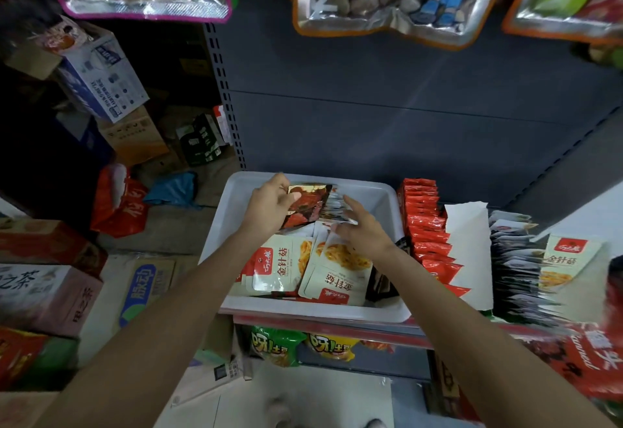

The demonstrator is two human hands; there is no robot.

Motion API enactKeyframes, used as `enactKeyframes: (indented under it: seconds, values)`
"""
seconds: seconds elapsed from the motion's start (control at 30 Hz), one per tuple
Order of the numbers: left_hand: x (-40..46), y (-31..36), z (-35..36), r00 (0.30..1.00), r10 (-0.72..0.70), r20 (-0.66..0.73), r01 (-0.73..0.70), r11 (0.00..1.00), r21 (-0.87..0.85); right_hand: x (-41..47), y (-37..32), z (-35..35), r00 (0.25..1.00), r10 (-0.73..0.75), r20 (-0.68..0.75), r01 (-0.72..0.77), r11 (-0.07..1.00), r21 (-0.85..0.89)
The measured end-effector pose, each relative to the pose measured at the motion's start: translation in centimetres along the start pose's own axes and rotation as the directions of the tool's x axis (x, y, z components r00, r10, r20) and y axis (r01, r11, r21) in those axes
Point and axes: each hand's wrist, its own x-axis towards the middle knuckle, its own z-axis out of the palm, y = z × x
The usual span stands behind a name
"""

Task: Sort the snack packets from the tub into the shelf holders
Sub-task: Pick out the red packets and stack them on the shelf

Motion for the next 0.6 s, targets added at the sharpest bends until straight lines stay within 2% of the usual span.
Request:
enactKeyframes:
  seconds: [0.07,0.17,0.37,0.43,0.5,0.57,0.6]
  values:
    - [-0.2,0.0,0.1,0.999,-0.033,0.003,0.033,0.989,-0.143,-0.3,-0.6,-0.1,1.000,0.015,0.012,-0.016,0.994,0.109]
    - [-0.3,0.5,0.0,0.994,-0.103,-0.022,0.090,0.938,-0.335,-0.2,-0.9,0.0,0.998,0.052,0.022,-0.055,0.985,0.166]
    - [-1.1,2.4,0.6,0.958,-0.286,0.034,0.230,0.689,-0.687,-0.6,-0.9,-0.6,0.976,0.167,-0.140,-0.135,0.967,0.217]
    - [-1.4,2.8,1.5,0.946,-0.305,0.107,0.275,0.586,-0.762,-1.1,-0.2,-1.5,0.958,0.225,-0.178,-0.156,0.928,0.337]
    - [-1.8,3.5,2.8,0.941,-0.290,0.173,0.309,0.533,-0.788,-1.8,0.3,-2.8,0.941,0.257,-0.221,-0.130,0.875,0.466]
    - [-2.2,4.8,4.4,0.943,-0.257,0.212,0.324,0.557,-0.765,-3.0,0.6,-4.6,0.925,0.220,-0.309,-0.027,0.851,0.524]
    - [-2.3,5.6,5.3,0.945,-0.239,0.224,0.324,0.589,-0.740,-3.6,0.7,-5.7,0.909,0.176,-0.379,0.034,0.872,0.488]
